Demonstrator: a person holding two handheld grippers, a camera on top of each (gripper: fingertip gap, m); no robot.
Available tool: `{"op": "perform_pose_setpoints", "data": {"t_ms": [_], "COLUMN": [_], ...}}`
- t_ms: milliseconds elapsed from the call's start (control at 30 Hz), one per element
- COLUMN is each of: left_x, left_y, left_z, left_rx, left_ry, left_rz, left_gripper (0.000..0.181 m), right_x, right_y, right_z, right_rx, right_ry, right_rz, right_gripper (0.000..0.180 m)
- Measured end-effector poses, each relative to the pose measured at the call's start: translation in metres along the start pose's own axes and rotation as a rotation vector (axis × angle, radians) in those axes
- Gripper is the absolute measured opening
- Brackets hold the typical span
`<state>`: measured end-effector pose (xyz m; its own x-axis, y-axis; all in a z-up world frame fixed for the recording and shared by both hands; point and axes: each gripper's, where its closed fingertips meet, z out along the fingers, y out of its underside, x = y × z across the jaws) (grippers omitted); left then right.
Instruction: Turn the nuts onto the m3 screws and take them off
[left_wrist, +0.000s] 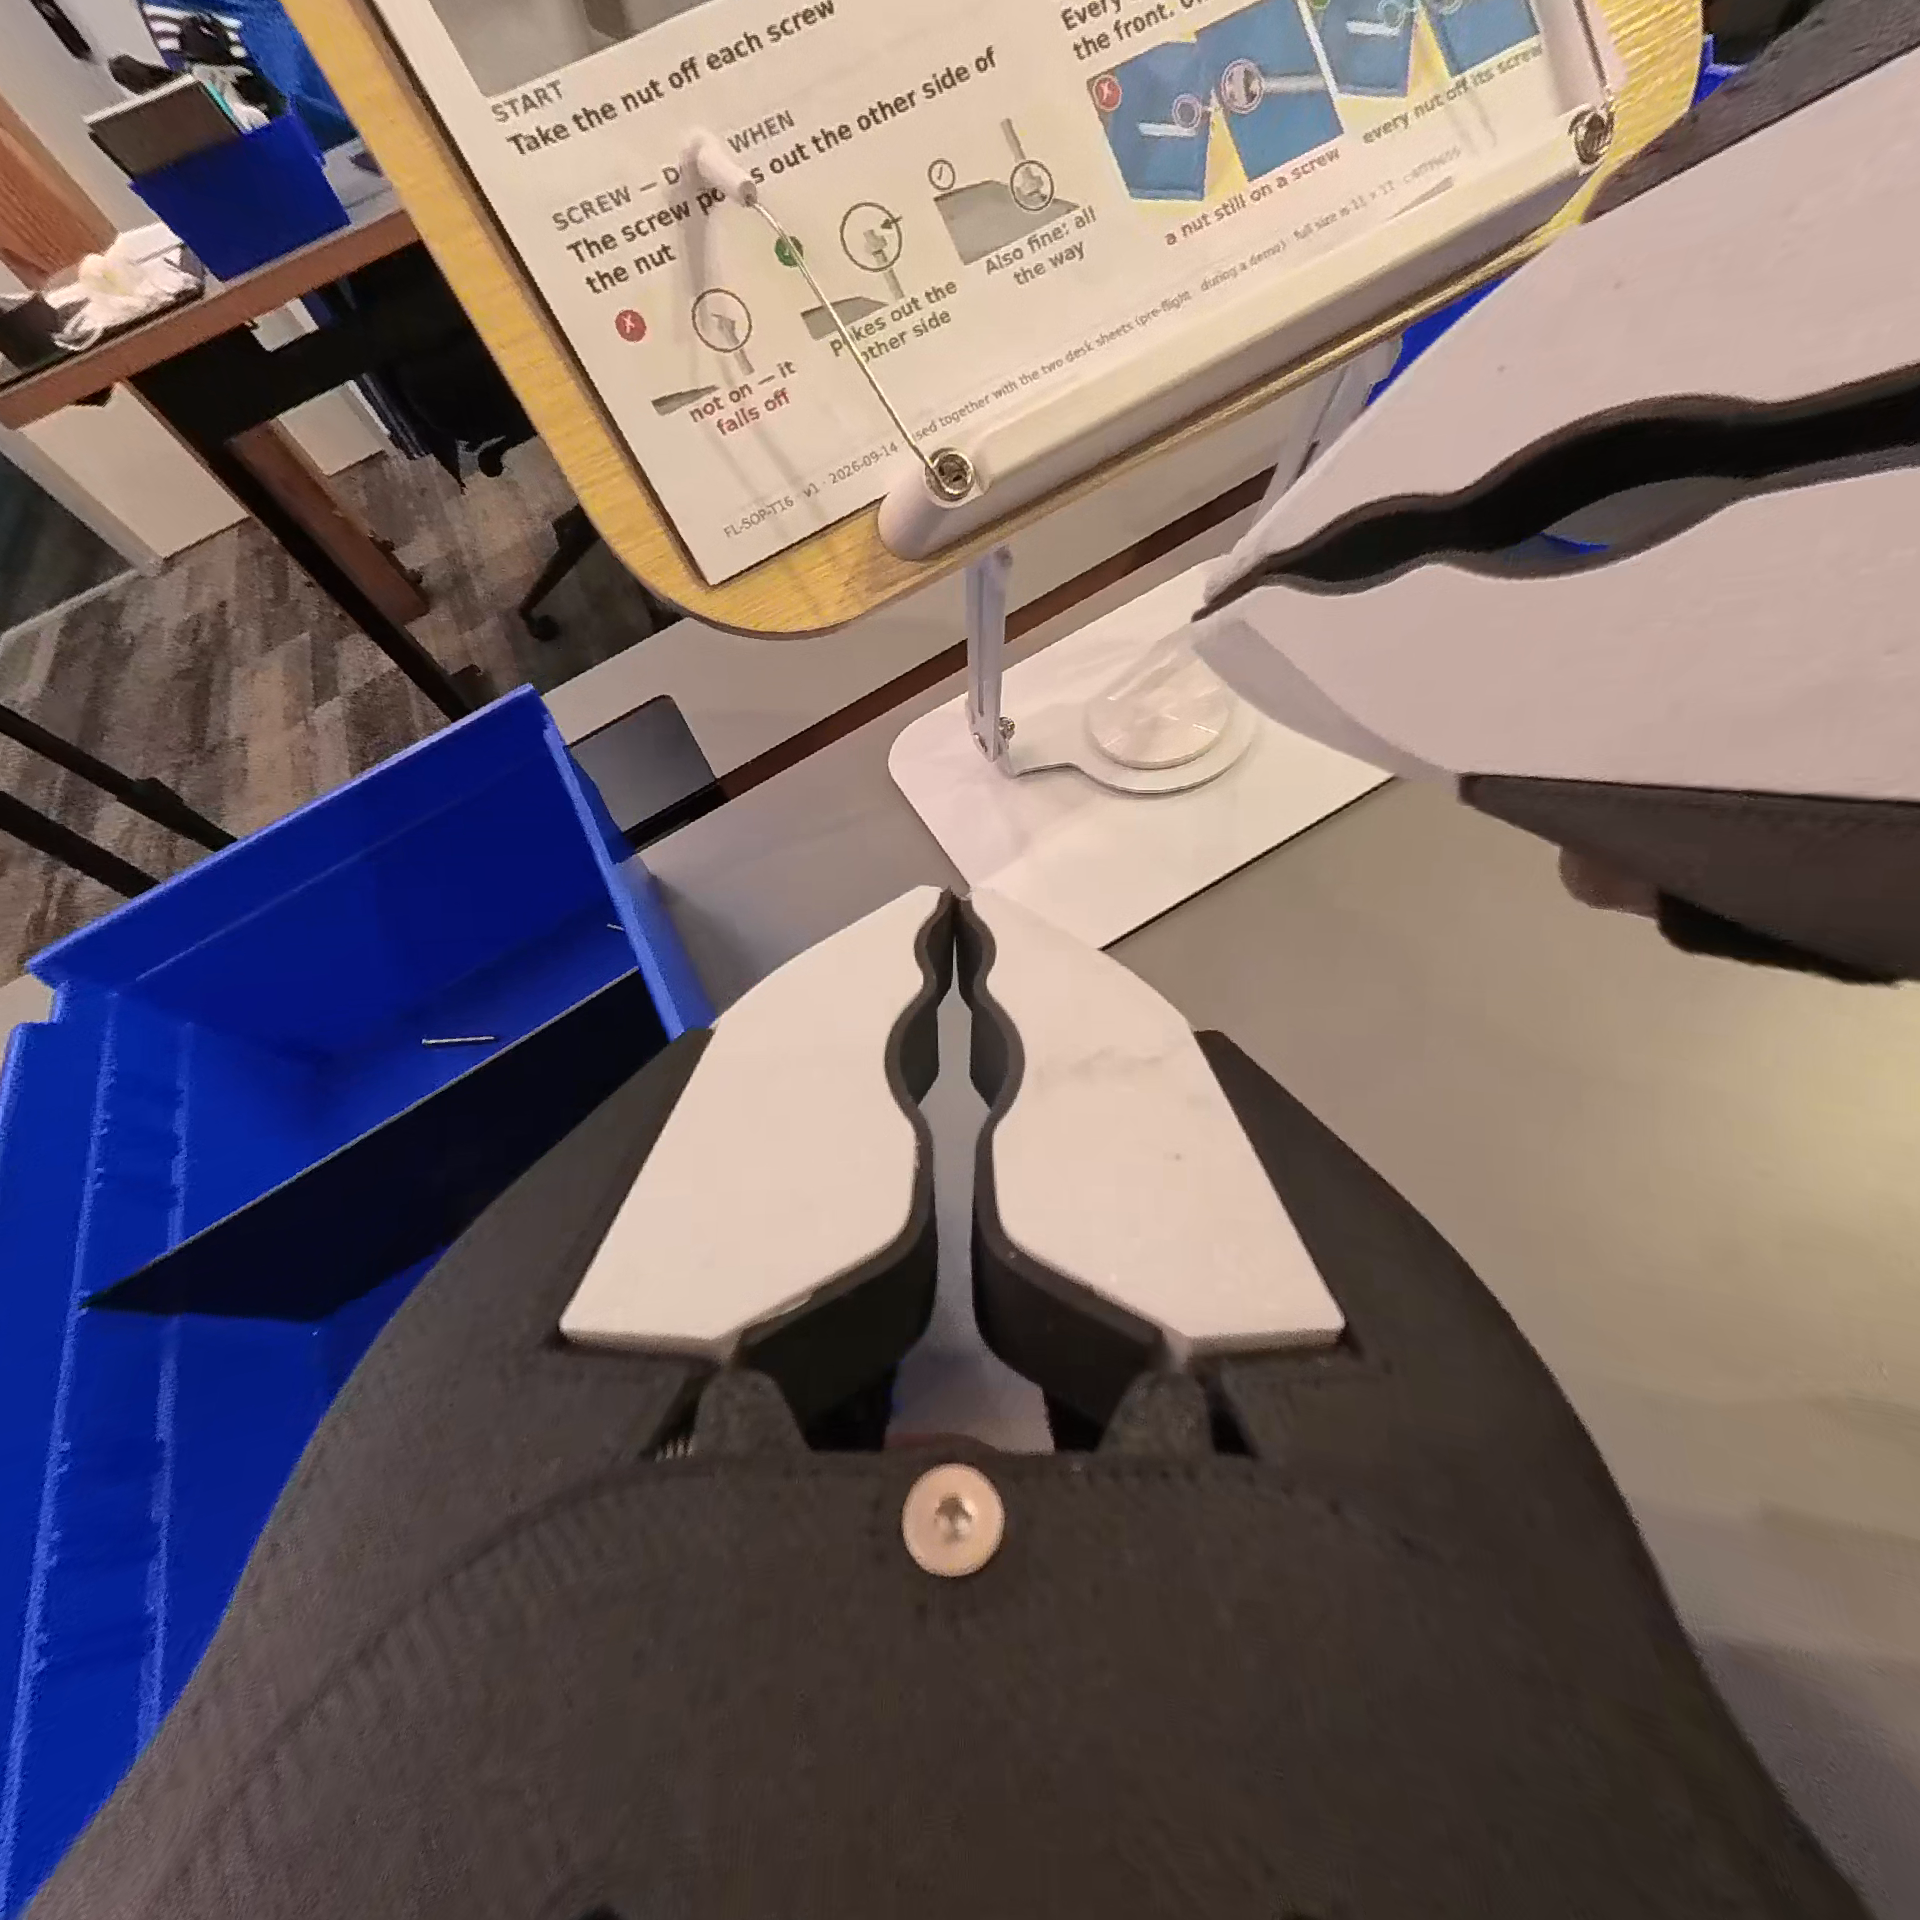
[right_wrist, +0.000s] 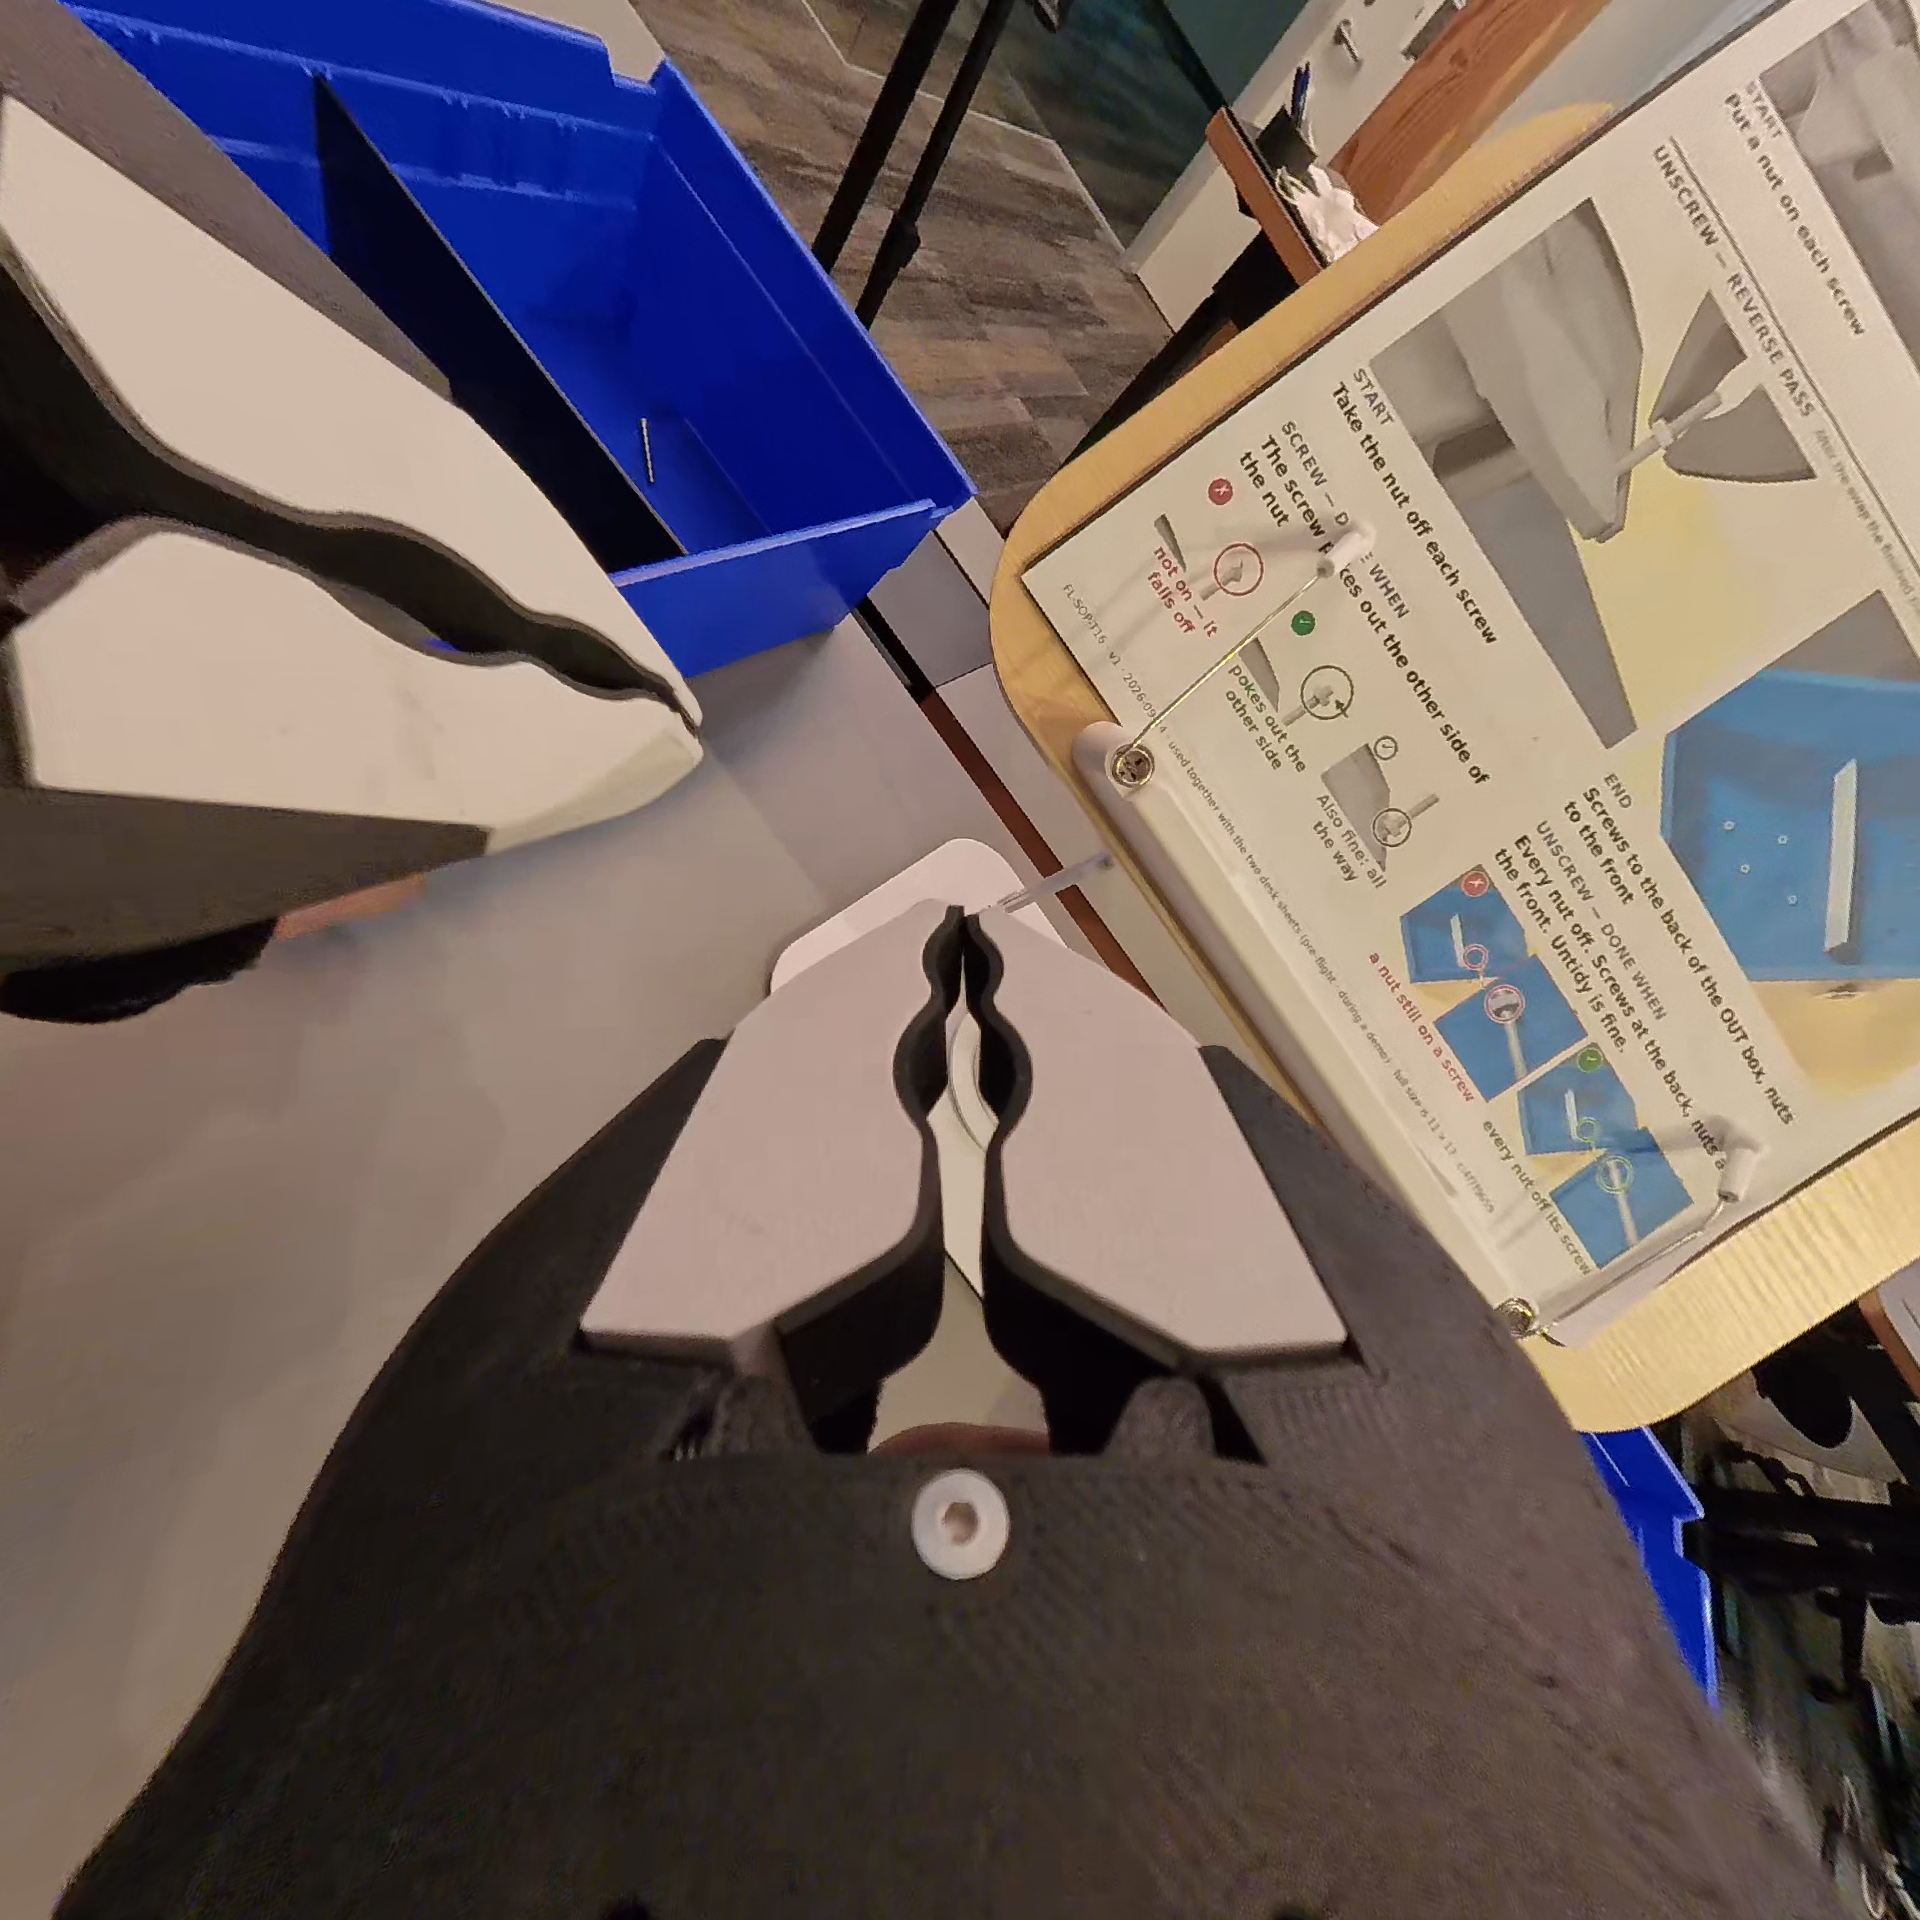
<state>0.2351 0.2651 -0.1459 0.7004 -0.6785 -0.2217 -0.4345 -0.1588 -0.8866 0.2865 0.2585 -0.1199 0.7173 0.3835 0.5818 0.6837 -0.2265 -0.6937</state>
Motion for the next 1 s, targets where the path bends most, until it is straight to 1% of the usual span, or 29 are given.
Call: {"op": "perform_pose_setpoints", "data": {"t_ms": [333,1000], "left_x": [0.000,-0.022], "left_y": [-0.004,0.008], "left_z": [0.006,-0.008], "left_rx": [-0.011,-0.030], "left_ry": [-0.018,-0.053], "left_rz": [0.017,0.009], "left_gripper": [0.000,0.000], "right_x": [0.002,-0.019], "right_y": [-0.002,-0.023], "right_z": [0.009,0.014], "right_rx": [-0.015,0.029], "right_ry": [0.023,-0.017], "right_rz": [0.003,-0.002], "right_gripper": [0.000,0.000]}}
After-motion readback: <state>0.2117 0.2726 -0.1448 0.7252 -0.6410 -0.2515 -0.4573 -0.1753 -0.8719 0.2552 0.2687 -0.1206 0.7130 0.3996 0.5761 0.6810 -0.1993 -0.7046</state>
